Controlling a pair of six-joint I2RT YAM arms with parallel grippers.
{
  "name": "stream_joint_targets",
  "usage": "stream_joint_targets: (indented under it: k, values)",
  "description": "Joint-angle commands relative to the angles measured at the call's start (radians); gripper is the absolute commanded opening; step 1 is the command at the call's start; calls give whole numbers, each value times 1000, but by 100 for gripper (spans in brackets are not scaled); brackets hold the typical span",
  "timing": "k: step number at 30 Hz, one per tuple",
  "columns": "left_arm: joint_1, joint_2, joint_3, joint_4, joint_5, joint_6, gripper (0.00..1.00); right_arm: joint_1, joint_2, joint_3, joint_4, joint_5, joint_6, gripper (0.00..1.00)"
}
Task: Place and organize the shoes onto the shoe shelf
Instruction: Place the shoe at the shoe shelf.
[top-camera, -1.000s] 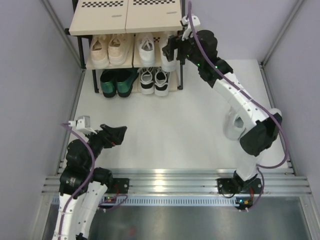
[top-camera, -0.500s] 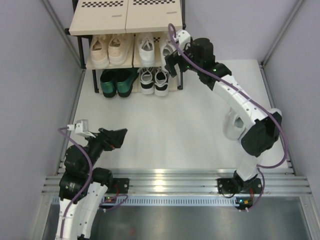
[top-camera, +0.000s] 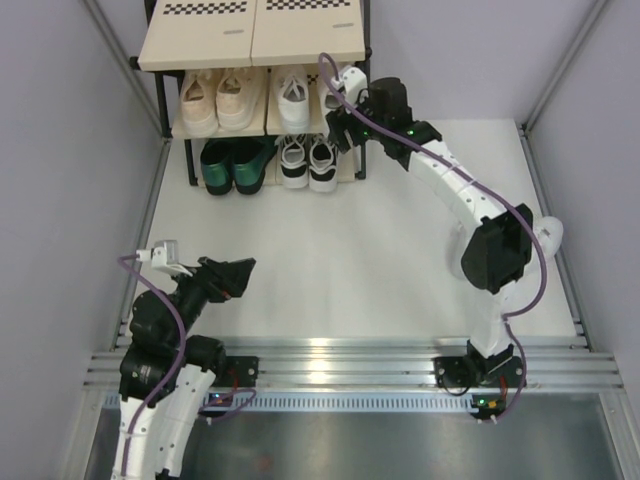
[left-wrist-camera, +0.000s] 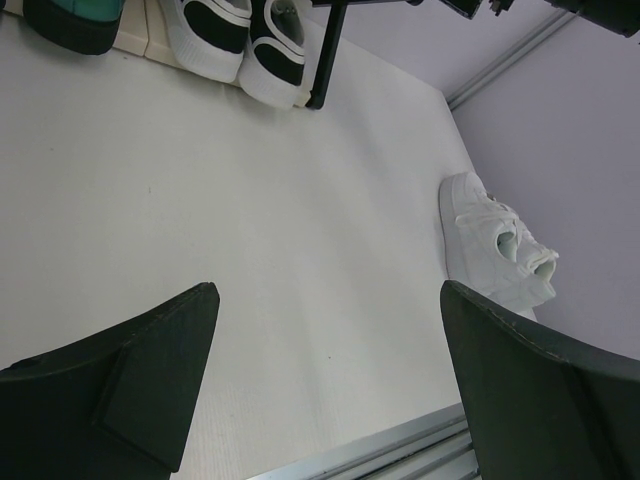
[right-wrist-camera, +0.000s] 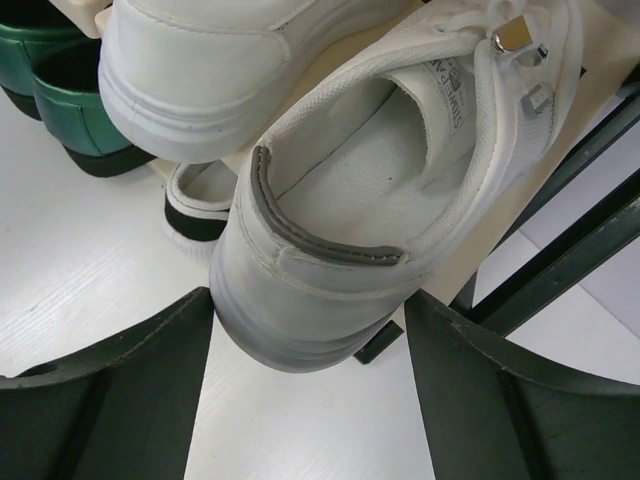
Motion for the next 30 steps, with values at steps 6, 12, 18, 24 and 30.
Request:
stream_joint_targets:
  k: [6,12,18,24,30]
  values:
    - [3,7,5,20,0,-3,98,-14,54,149,36,-53,6,54]
    - [3,15,8,22,-5,2,98,-13,108,208,41,-79,35,49]
    - [3,24,13,22,-7,3,97,-8,159,266,42,-81,60,48]
    - [3,33,14,22,-8,2,98,7,177,270,72,-50,86,51]
    - [3,35,17,22,-10,-1,98,33,153,234,107,-2,132,50]
